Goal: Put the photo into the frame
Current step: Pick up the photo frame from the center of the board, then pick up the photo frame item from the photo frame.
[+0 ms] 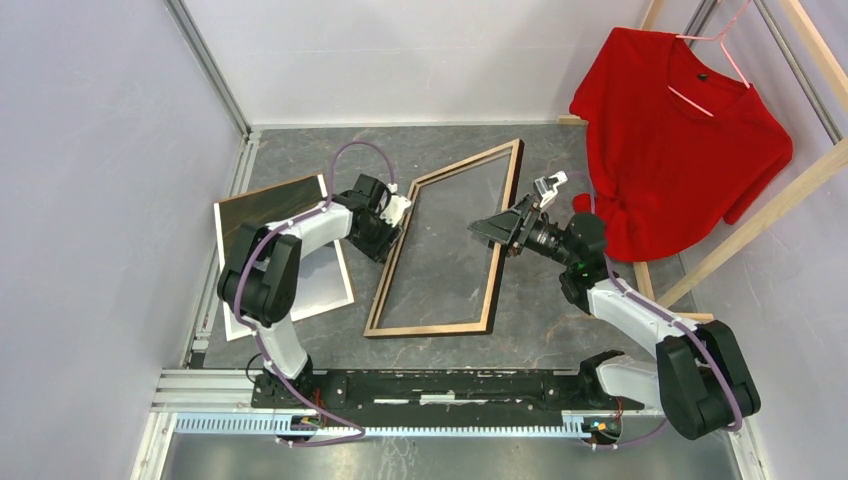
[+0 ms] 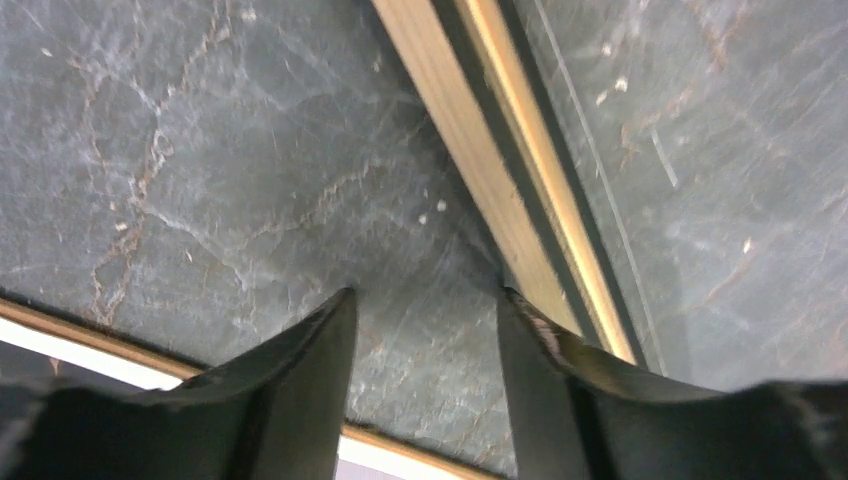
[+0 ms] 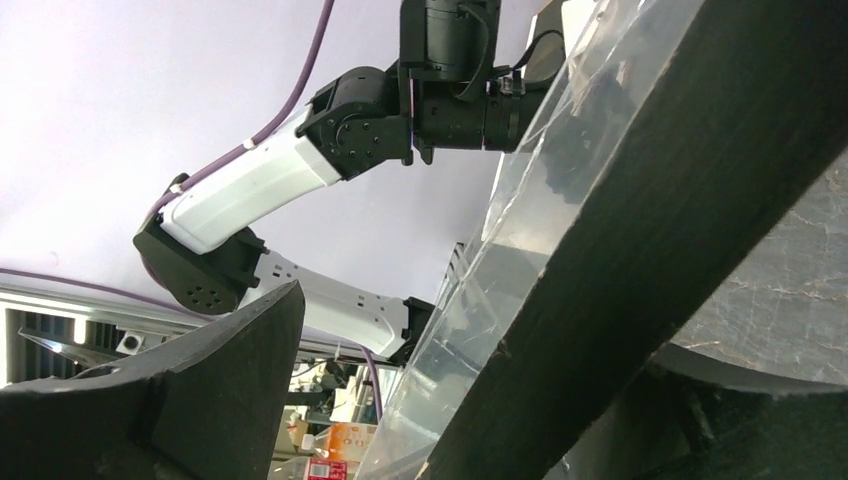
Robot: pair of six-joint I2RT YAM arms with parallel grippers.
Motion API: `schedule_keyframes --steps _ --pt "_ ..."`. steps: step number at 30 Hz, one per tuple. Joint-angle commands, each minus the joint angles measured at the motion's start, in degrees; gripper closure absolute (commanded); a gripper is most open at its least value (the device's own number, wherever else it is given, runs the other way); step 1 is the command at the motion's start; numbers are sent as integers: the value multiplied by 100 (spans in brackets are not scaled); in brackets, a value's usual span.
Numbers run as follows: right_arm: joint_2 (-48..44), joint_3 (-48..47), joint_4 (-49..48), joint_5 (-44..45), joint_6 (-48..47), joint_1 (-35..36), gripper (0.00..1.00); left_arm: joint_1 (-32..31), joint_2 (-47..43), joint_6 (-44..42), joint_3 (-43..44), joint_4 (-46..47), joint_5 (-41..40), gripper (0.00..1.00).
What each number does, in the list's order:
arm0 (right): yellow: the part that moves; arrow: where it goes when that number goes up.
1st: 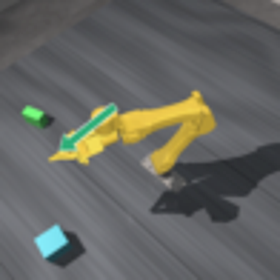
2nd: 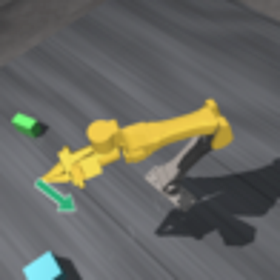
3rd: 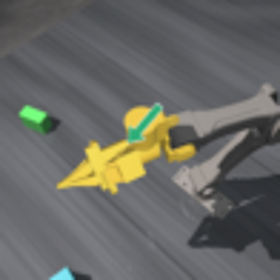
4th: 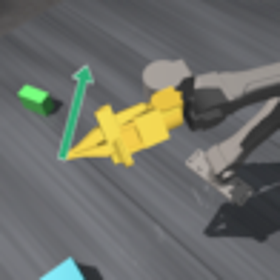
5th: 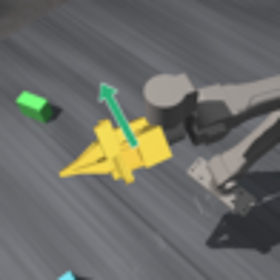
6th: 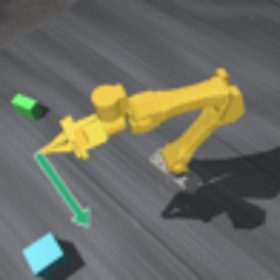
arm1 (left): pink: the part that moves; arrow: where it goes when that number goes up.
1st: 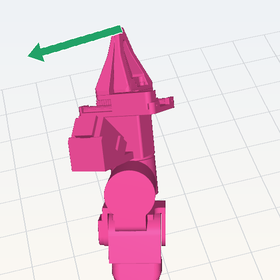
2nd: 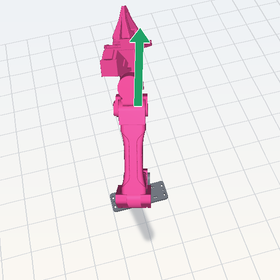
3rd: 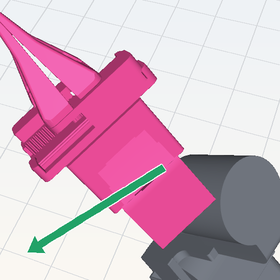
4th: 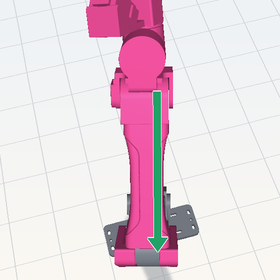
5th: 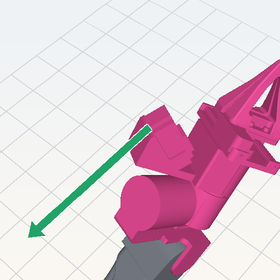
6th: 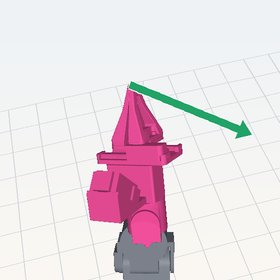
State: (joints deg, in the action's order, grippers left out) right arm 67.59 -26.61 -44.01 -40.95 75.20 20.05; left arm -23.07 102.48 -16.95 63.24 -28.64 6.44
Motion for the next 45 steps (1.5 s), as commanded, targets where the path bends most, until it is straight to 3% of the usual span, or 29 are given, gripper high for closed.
schedule_keyframes --steps 1,5,9,20,25,34,41,45 --pt "-129 -469 -192 -123 6 43 10 228 -339 -275 509 -860 -66 35" --pt "-91 -578 -248 -106 139 40 13 326 -900 -424 1381 -1549 -136 20" --pt "20 -648 -572 -46 397 98 17 33 -1212 -258 2572 -2584 325 1" --pt "576 -1169 -966 170 723 498 23 -1444 -831 590 4878 -4347 1815 0" --pt "696 -1409 -898 253 677 593 24 -1691 -666 964 5704 -4684 2165 0" --pt "908 -1636 -779 330 584 722 26 -2014 -829 1015 5565 -4717 2287 0" --pt "1014 -1707 -757 298 569 746 27 -2202 -936 699 5003 -4621 1343 0" --pt "994 -1733 -709 255 520 743 27 -2202 -1136 567 4640 -4467 813 12"
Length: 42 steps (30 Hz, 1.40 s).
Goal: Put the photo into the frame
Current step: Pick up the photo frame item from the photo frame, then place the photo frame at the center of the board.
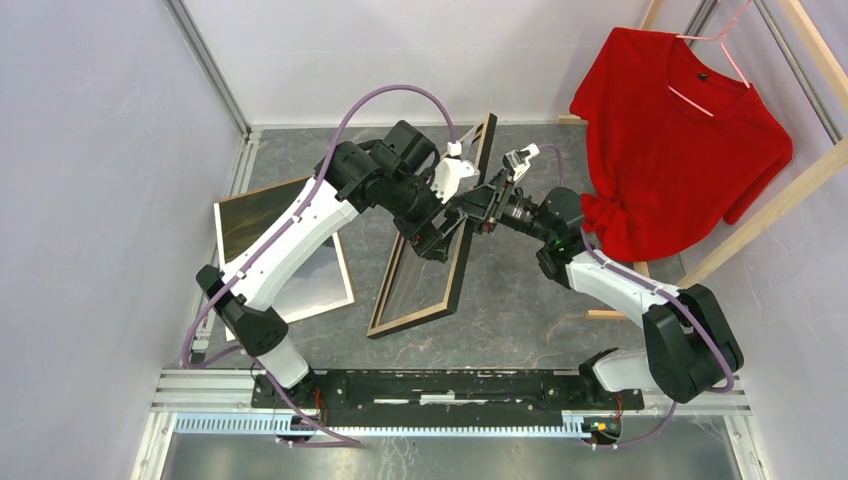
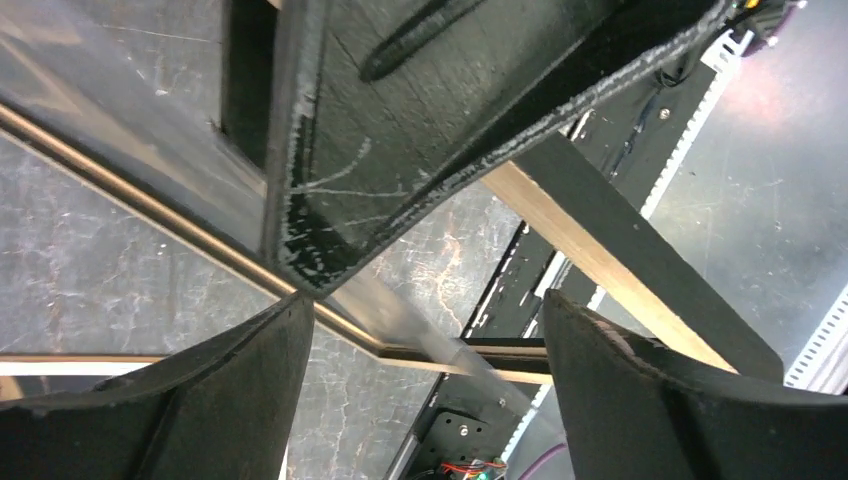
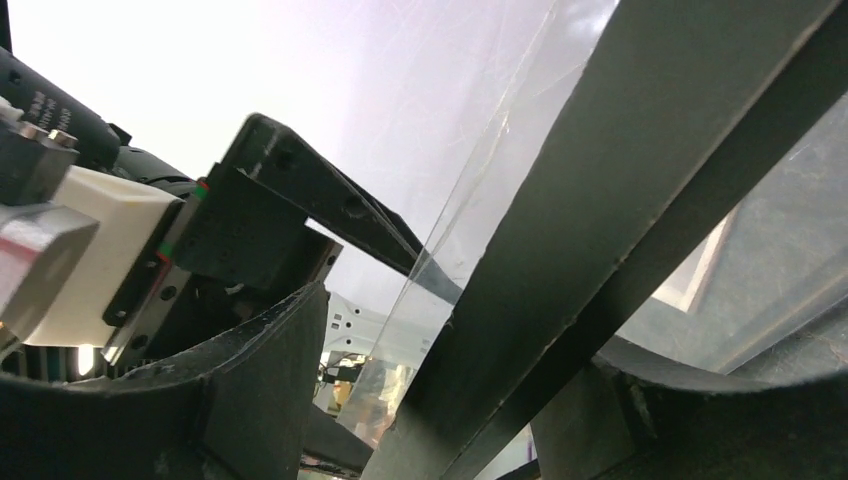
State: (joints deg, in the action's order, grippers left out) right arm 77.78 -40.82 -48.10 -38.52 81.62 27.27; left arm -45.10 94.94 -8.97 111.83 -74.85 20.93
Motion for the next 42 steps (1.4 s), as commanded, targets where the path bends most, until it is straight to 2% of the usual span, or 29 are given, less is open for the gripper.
schedule_keyframes --steps 1,7,10,15,17,19,22,24,27,30,34,42 --pt "-39 -319 -255 3 -144 20 27 1 -409 -253 -276 169 -774 16" --pt "-202 -225 103 -139 -394 -68 27 1 -552 -345 -384 269 -1765 42" --pt "-374 -33 256 -247 -497 -242 27 1 -660 -359 -531 394 -2322 50" --pt "-674 235 894 -433 -978 -520 26 1 -783 -310 -842 702 -3070 77" --pt "-792 267 1275 -467 -1284 -583 26 1 -774 -278 -876 761 -3308 85" --pt "-866 235 1811 -463 -1689 -626 27 0 -766 -263 -873 809 -3397 89" --pt "-913 34 3211 -289 -2710 -678 29 1 -790 -267 -784 878 -3470 97" --pt "-896 -119 4194 -61 -3433 -720 34 1 -820 -320 -653 918 -3519 98" --pt "-850 -193 5112 292 -4163 -747 45 1 -898 -425 -483 1057 -3660 98" --pt "-760 -127 5591 545 -4603 -763 54 1 -886 -540 -211 1109 -3795 98" --pt "-605 -16 5782 890 -4778 -780 66 1 -845 -504 110 1104 -3785 98" --pt "-127 -74 5736 1475 -4825 -784 78 0 -924 -507 -12 1032 -3671 98"
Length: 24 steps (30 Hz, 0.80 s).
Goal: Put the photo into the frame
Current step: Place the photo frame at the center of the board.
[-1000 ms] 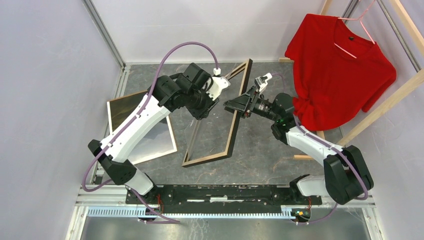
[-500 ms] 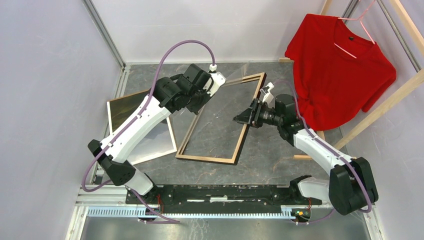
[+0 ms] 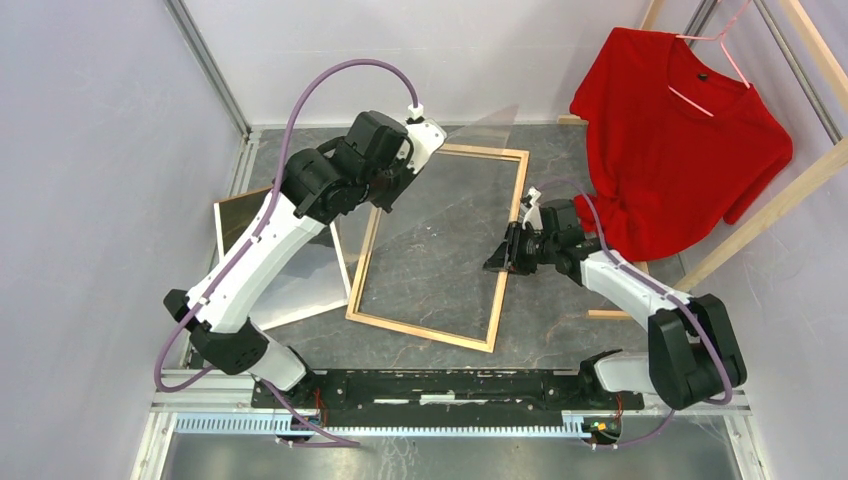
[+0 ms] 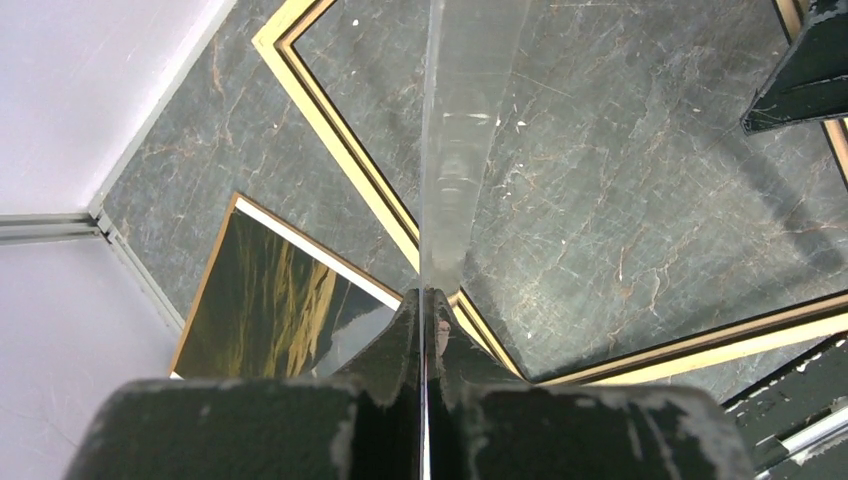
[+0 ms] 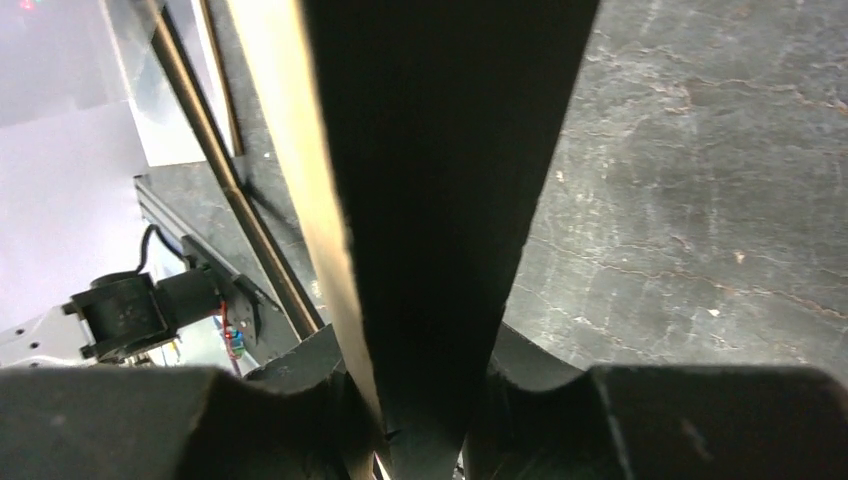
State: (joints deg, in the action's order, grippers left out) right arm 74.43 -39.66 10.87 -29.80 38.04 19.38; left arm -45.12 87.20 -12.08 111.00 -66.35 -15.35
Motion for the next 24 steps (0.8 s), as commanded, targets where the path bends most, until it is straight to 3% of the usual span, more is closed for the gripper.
schedule_keyframes --steps 1,8,19,24 --pt "295 -204 -193 636 -466 12 79 3 -158 -225 33 131 0 98" --pt "935 -376 -258 923 -569 9 83 4 -66 -237 -172 -399 475 98" --pt "2141 -971 -236 1252 -856 9 84 4 -211 -171 206 -664 1496 98" --pt "2583 -1199 32 1557 -1099 10 84 4 -282 -89 244 -587 1246 98"
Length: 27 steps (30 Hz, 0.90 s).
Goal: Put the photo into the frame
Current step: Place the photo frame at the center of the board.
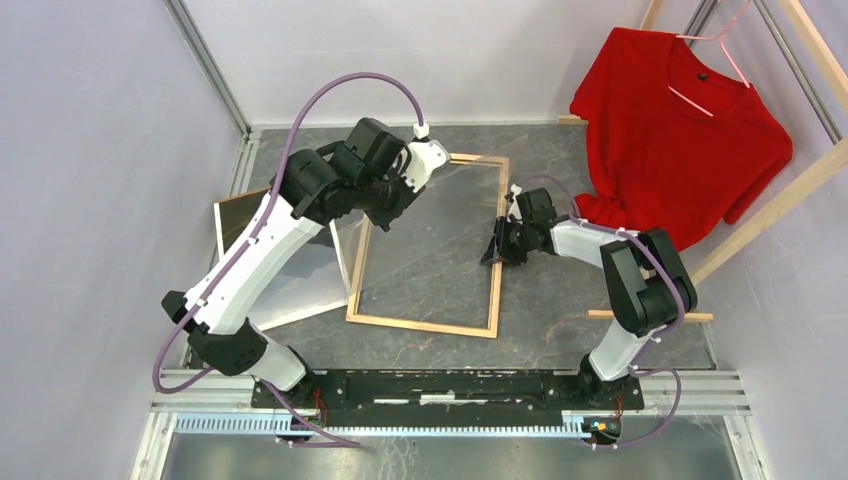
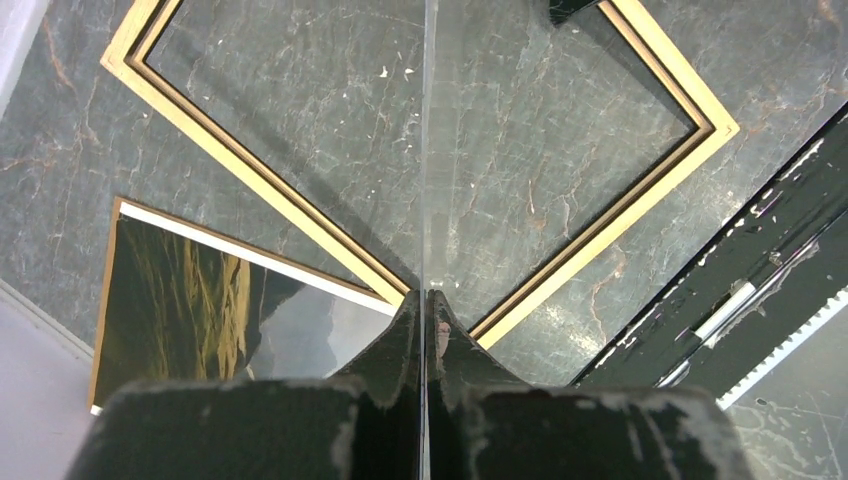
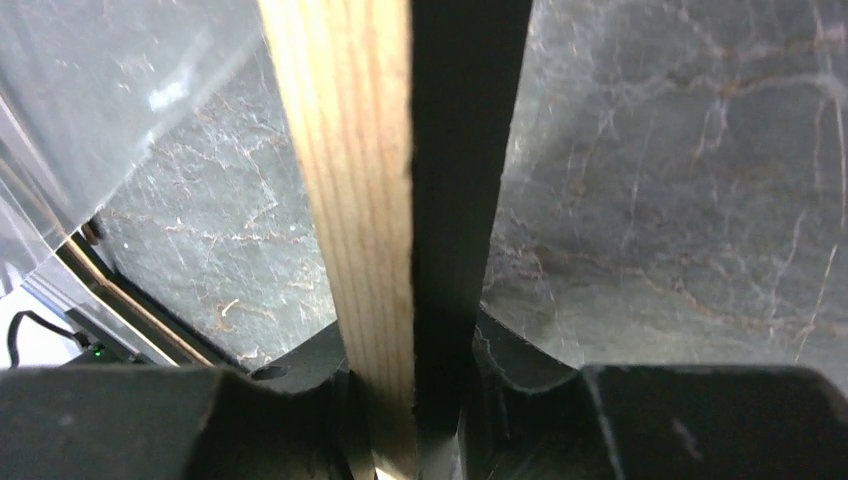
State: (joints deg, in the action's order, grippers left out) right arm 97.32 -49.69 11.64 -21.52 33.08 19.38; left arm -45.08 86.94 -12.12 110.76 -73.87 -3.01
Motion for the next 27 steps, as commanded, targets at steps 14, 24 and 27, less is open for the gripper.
schedule_keyframes --steps 14,24,27 --pt "63 -131 1067 2090 -1308 13 61 -1 -639 -169 -16 1380 -1344 98" --pt "-270 39 1139 2378 -1172 15 56 6 -659 -300 -217 1456 -1444 98" --pt "-421 30 1181 2338 -1104 8 56 8 -655 -411 -226 1510 -1725 98"
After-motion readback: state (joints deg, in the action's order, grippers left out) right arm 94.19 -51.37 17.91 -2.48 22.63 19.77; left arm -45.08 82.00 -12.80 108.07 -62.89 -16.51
